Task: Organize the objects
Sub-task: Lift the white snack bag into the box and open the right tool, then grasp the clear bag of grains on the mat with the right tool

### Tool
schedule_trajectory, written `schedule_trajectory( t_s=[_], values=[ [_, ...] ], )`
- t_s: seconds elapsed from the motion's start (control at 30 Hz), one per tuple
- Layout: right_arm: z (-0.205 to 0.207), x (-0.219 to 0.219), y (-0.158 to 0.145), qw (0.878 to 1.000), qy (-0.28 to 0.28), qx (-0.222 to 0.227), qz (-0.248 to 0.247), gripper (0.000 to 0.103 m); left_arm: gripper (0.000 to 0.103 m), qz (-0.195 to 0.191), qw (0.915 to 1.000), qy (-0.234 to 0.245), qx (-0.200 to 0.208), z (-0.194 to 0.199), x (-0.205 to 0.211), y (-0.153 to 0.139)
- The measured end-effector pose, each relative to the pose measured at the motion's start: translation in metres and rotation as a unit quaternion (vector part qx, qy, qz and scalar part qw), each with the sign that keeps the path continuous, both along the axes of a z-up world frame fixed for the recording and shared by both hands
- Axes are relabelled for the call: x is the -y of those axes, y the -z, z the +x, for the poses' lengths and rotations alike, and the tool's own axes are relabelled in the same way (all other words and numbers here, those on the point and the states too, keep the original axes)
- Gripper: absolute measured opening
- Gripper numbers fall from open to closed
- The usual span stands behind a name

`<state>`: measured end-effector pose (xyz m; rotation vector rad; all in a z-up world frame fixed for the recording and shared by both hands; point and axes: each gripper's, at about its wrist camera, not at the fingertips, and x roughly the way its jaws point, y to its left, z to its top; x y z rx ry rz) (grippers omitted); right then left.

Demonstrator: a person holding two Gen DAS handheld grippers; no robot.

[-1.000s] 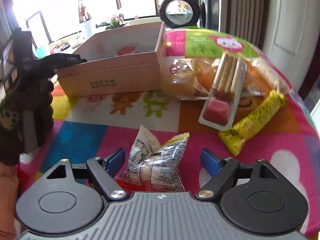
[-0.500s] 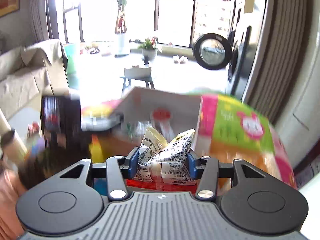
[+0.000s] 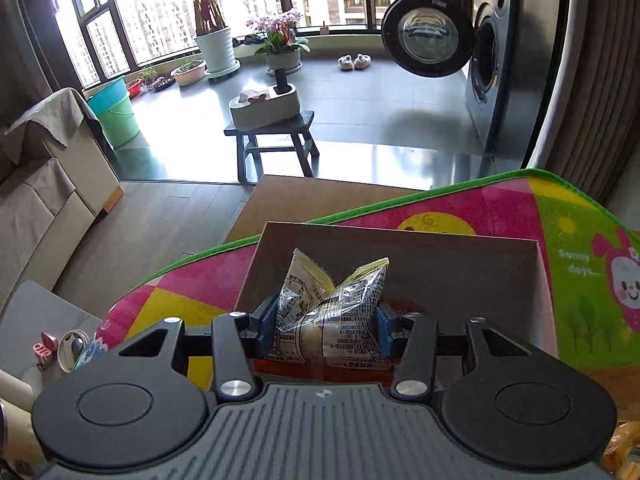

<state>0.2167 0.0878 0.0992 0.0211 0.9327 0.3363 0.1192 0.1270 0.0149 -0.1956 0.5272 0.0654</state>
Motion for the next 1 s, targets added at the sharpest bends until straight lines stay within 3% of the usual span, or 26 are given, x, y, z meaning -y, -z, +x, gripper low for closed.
schedule_trajectory(
  t_s=[0.1,0.27,0.53,0.77,1.0],
  values=[
    [0.004,0.006,0.005,0.999,0.002,-0.016,0.031,0.051,0.014,-0.003,1.0000,0.001,-0.001,0.000,0.000,0.000],
    [-0.014,0.021,-0.013,0.999,-0.006,0.000,0.042,0.052,0.014,-0.003,1.0000,0.001,-0.001,0.000,0.000,0.001],
    [-0.105,0.095,-0.049,0.996,0.010,0.087,0.012,0.066,0.014,-0.003,1.0000,0.001,-0.001,0.000,0.000,0.001],
    [-0.203,0.187,-0.036,0.982,0.116,0.140,-0.048,0.077,0.014,0.000,1.0000,0.000,-0.001,-0.001,0.001,0.002],
    [-0.243,0.273,-0.006,0.955,0.273,0.117,0.000,0.080,0.013,0.000,1.0000,0.000,0.000,-0.001,0.001,0.002]
  ],
)
